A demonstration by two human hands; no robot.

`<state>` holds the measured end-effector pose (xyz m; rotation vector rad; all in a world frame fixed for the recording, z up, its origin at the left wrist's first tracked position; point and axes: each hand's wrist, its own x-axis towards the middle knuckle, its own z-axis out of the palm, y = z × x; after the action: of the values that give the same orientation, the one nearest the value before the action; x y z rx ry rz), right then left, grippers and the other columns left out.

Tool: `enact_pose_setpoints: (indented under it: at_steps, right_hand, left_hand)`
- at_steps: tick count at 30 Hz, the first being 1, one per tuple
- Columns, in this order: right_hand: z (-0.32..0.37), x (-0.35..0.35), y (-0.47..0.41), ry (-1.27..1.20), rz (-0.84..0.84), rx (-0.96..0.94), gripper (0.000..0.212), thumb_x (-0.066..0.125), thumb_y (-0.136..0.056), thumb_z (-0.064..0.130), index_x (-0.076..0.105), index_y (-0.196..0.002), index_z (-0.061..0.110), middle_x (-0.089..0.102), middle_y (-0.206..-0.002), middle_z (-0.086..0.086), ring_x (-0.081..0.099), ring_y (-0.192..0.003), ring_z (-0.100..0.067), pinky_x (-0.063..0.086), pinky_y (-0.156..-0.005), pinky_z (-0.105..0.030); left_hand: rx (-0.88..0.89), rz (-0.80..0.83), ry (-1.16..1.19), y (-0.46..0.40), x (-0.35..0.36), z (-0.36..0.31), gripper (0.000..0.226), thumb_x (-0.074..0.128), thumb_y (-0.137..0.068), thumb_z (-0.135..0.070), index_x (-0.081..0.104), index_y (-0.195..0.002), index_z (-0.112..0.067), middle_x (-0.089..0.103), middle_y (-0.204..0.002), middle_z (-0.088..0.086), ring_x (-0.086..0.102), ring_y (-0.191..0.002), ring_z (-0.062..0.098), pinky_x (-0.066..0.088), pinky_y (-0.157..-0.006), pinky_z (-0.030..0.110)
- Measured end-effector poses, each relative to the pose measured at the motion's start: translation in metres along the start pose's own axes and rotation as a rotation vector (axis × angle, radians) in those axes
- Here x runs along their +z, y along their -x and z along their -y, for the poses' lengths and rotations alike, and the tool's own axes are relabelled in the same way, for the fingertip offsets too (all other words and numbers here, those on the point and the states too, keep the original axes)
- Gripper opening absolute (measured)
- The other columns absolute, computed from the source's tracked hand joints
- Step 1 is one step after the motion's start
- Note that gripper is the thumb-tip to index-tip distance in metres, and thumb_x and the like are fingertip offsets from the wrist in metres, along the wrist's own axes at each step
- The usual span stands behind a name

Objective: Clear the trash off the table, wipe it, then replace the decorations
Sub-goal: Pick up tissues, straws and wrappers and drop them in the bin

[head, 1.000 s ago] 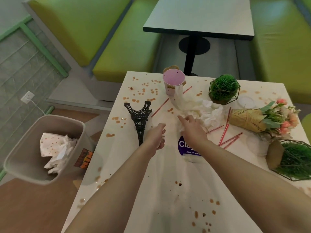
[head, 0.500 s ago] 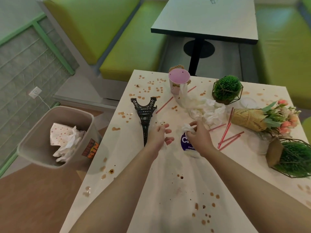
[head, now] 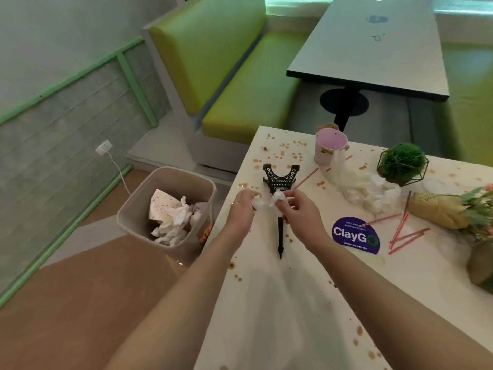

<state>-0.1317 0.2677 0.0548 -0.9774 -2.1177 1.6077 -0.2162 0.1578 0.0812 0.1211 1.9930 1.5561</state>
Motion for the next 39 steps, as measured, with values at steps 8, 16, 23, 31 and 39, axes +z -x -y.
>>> enact_pose_setpoints:
  at_steps: [8,16,23,31,39]
  right_hand:
    - [0.062,0.112,0.005,0.07,0.046,-0.144,0.011,0.06,-0.093,0.024,0.059,-0.104,0.022,0.06,-0.098,0.003,0.058,-0.082,-0.012,0.041,-0.062,-0.02]
    - [0.09,0.184,-0.009,0.298,0.12,-0.238,0.005,0.061,-0.094,0.018,0.06,-0.097,0.022,0.057,-0.108,0.002,0.055,-0.085,-0.009,0.051,-0.076,-0.027]
    - [0.076,0.181,-0.015,0.375,0.16,-0.184,0.015,0.06,-0.094,0.021,0.071,-0.104,0.023,0.055,-0.111,0.006,0.055,-0.101,-0.012,0.05,-0.084,-0.025]
    - [0.057,0.106,-0.013,0.257,0.033,-0.082,0.013,0.059,-0.094,0.022,0.07,-0.095,0.03,0.067,-0.099,0.011,0.061,-0.084,-0.005,0.052,-0.065,-0.021]
    - [0.021,-0.003,-0.006,0.208,-0.168,0.051,0.015,0.059,-0.091,0.016,0.072,-0.094,0.022,0.067,-0.087,0.004,0.06,-0.079,-0.012,0.044,-0.062,-0.021]
  left_hand:
    - [0.091,-0.145,-0.115,-0.02,-0.136,0.003,0.026,0.044,-0.099,-0.017,0.062,-0.116,-0.025,0.044,-0.132,0.016,0.062,-0.084,0.019,0.054,-0.068,0.025]
    - [0.151,-0.421,-0.393,-0.04,-0.205,0.017,0.027,0.072,-0.084,-0.029,0.047,-0.082,-0.02,0.051,-0.107,0.002,0.049,-0.084,0.013,0.032,-0.06,0.021]
    - [0.076,-0.237,-0.574,-0.053,-0.215,0.032,0.015,0.065,-0.086,-0.042,0.062,-0.096,-0.032,0.062,-0.105,-0.009,0.059,-0.093,0.012,0.046,-0.074,0.03]
    - [0.264,-0.056,-0.464,-0.048,-0.134,-0.001,0.016,0.056,-0.093,-0.044,0.063,-0.101,-0.031,0.064,-0.103,-0.012,0.06,-0.093,0.007,0.051,-0.077,0.03]
    - [0.285,0.231,-0.439,-0.036,-0.009,-0.02,0.01,0.06,-0.092,-0.037,0.061,-0.096,-0.028,0.064,-0.088,-0.011,0.06,-0.085,0.011,0.046,-0.073,0.029]
